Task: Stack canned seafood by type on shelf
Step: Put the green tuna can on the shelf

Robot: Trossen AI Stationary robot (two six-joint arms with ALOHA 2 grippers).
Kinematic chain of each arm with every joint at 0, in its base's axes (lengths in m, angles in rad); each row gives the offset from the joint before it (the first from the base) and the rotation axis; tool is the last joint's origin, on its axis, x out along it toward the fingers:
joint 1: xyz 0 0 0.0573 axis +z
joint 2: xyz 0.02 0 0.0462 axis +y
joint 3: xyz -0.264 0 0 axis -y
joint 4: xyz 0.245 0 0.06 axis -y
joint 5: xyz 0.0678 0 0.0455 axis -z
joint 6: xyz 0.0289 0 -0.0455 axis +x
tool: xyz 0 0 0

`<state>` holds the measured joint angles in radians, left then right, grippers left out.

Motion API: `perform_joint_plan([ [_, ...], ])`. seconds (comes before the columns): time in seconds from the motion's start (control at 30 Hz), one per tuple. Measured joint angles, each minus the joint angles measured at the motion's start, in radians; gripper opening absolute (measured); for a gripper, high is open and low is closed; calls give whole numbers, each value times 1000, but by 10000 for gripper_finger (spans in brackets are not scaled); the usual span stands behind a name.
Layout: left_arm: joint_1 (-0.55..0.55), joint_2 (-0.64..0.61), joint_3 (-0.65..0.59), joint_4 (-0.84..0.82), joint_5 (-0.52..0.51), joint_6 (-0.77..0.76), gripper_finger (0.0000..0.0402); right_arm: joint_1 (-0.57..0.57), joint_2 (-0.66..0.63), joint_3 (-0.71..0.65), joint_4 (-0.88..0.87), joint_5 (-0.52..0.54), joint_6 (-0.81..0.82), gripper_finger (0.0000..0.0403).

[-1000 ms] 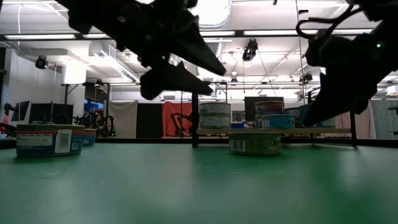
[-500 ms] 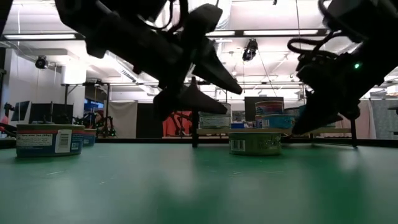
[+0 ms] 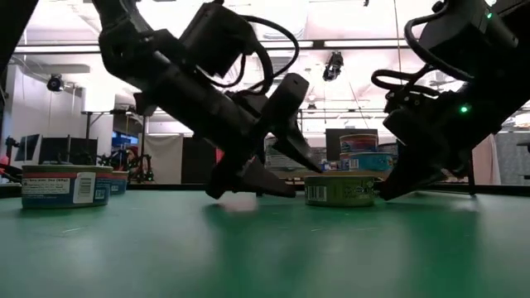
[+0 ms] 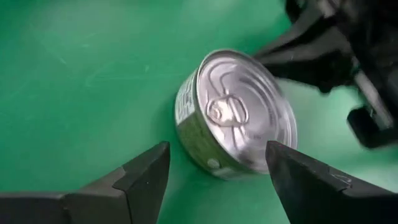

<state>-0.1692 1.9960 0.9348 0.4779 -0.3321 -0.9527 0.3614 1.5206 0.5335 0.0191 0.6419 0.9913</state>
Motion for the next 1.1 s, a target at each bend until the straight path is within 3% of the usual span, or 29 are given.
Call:
perform_joint_plan([
  [0.33, -1, 49, 0, 120, -8, 2, 254, 0, 64, 1, 178, -60, -74, 9],
  [1.1, 2, 41, -3, 304, -11, 58, 254, 14, 69, -2, 192, -64, -111, 9],
])
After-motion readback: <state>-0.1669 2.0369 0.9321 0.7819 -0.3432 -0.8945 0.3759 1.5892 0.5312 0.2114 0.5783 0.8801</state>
